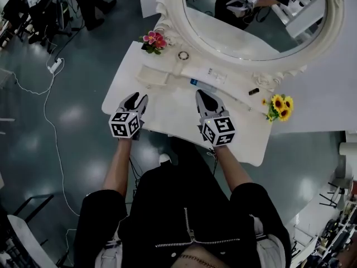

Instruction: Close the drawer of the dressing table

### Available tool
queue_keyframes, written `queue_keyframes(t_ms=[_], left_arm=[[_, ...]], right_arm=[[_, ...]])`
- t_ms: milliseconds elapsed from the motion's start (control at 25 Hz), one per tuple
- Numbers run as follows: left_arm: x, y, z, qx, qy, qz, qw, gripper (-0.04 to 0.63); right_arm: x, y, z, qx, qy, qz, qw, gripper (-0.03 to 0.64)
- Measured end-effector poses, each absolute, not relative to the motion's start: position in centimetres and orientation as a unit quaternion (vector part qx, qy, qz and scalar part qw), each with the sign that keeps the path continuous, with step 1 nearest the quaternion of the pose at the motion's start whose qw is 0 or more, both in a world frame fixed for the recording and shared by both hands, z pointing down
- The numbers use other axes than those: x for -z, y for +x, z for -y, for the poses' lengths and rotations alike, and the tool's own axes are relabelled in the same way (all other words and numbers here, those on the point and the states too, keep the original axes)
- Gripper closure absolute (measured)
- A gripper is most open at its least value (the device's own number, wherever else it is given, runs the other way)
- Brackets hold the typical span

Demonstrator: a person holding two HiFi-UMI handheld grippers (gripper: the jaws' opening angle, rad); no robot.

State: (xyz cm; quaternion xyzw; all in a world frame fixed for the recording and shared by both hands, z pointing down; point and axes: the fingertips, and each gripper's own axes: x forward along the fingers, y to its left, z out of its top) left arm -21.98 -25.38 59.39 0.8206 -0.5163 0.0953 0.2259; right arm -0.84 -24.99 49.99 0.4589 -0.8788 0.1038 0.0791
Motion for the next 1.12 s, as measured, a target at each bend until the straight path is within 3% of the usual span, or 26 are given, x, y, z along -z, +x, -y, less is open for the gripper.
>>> queue_keyframes(t_ms=[400,880,1000,1120], left_arm=[[-67.8,-22.4,29.4,-0.122,0.778,0.526,0.320,0.425],[-73.4,-21.7,32.7,-0.163,0.745,0.523,0.380,0.437],[-73.9,-21.3,32.8,-0.166,0.745,0.522,0.379,0.480],[-74.0,-21.3,32.5,-0.167,0.747,0.526,0.370,0.481]], right_arm=[[-53.1,0.2,28.7,-0.130,0.449,0.877,0.108,0.609],[-55.3,2.7,30.9,-0.156,0.458,0.866,0.127,0.609],[-55.7,3.4,31.5,-0.161,0.462,0.863,0.129,0.609],[-56.2,4.1,31.7,-0.166,0.466,0.859,0.131,0.609]])
